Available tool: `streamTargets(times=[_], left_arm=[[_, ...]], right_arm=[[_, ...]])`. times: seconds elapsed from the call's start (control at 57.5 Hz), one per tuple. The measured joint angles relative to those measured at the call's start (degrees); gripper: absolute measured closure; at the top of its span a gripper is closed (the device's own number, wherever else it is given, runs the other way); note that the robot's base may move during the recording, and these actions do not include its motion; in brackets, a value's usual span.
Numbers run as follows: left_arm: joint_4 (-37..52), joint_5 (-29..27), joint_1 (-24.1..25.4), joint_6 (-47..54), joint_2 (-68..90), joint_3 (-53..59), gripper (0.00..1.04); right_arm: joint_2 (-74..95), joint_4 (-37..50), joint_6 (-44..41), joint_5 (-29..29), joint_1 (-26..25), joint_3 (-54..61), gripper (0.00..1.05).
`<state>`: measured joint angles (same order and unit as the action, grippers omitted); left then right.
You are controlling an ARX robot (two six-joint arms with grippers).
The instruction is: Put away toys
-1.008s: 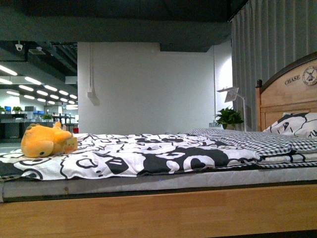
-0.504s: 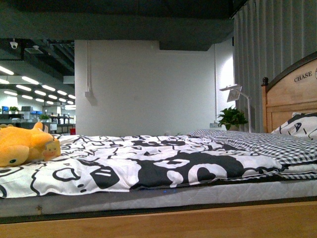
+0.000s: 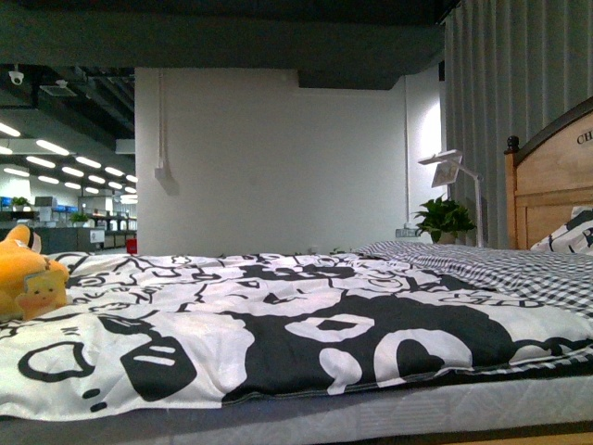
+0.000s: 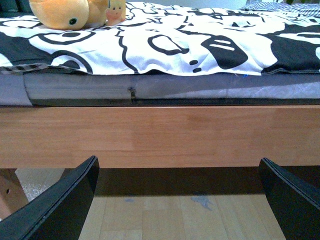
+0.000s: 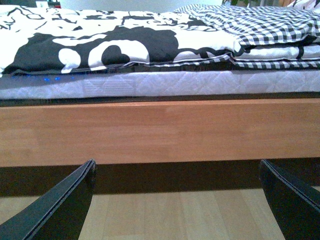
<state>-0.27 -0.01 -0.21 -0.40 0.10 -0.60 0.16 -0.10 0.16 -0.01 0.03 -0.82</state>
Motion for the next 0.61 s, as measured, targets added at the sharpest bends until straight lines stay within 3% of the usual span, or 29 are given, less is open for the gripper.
streamTargets(times=[0.608], left_arm=[[0.0, -0.02, 0.0, 0.0, 0.0, 0.0, 0.06]], right_arm=[[0.0, 0.0, 0.0, -0.02, 0.0, 0.0, 0.07]])
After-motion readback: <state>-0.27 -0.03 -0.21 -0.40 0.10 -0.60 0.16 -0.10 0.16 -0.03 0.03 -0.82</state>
